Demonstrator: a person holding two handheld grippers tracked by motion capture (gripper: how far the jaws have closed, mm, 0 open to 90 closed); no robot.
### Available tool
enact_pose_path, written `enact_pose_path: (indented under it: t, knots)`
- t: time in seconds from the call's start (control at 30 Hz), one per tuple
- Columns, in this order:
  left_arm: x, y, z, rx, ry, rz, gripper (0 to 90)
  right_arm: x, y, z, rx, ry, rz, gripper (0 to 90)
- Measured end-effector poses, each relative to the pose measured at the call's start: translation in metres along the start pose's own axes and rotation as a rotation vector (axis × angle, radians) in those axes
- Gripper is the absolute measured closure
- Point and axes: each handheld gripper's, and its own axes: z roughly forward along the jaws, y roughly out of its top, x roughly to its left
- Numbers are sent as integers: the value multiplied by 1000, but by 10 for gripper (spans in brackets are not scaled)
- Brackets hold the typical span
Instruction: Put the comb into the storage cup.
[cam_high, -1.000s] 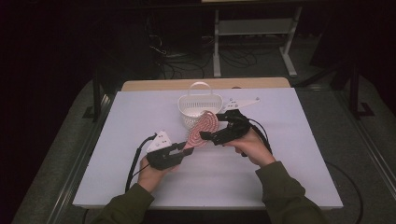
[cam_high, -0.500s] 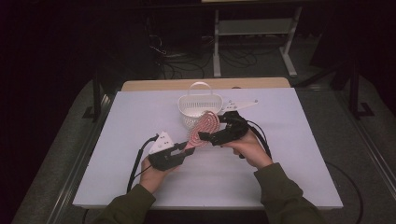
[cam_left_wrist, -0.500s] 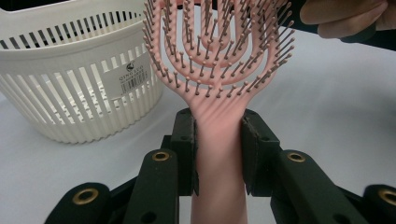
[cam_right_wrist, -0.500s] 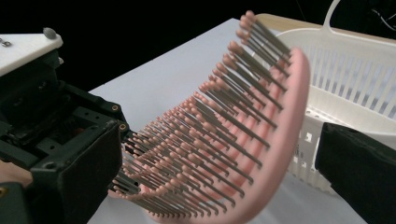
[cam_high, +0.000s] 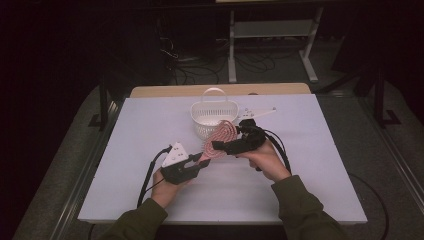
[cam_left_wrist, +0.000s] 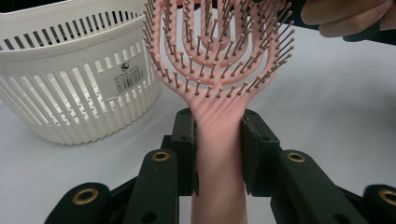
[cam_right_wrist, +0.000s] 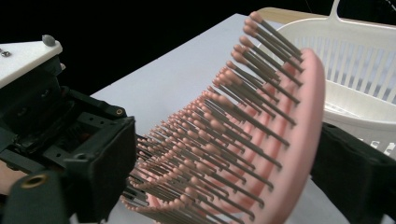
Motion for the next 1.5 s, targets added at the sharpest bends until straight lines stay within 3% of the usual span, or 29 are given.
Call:
enact_pose_path:
  t: [1.03, 1.5]
  knots:
    - [0, -1, 1, 7, 15, 8, 701, -7, -1, 1, 23, 82, 80, 436]
    - [0, -2, 1, 11, 23, 21, 701, -7, -2, 1, 10, 104, 91, 504]
